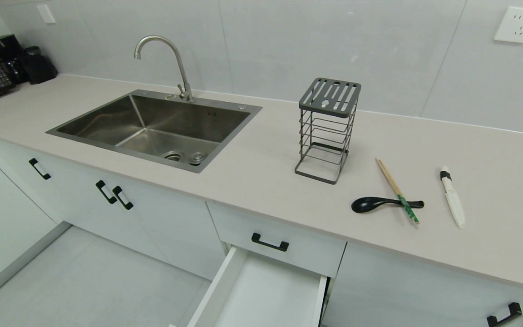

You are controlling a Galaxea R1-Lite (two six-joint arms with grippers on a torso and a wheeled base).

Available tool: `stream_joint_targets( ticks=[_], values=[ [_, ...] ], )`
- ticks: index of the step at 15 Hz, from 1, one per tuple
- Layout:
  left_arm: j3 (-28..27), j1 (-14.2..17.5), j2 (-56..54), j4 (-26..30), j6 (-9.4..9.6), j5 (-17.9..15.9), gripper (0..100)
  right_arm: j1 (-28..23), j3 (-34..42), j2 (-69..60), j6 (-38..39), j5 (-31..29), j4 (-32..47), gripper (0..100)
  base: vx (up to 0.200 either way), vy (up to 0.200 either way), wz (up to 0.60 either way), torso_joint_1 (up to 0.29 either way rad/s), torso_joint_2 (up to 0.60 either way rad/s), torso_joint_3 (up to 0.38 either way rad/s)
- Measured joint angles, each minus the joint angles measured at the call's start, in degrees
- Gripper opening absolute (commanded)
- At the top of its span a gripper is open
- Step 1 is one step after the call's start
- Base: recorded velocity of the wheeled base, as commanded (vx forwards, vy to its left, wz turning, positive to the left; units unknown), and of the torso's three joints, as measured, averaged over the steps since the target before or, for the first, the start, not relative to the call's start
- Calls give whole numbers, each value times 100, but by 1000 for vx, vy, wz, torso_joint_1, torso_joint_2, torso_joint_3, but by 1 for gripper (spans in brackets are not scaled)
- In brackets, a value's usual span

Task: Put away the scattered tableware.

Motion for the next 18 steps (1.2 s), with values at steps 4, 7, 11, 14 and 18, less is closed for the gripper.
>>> stream_joint_targets(
  ticks=[4,7,11,14,18],
  values=[
    [0,0,0,-2,0,-5,100,0,-241,246,-6,723,197,100,0,0,0,0,0,0],
    [0,0,0,0,0,0,100,93,-694,1072,-13,1068,323,100,0,0,0,0,0,0],
    [0,0,0,-2,0,-2,100,352,-1352,2488,-55,1404,325,100,0,0,0,0,0,0],
    [0,0,0,-2,0,-2,100,749,-1691,3656,-126,1519,101,100,0,0,0,0,0,0],
    [0,0,0,0,0,-5,100,1078,-1785,5249,-249,1574,-1019,100,0,0,0,0,0,0]
  ],
)
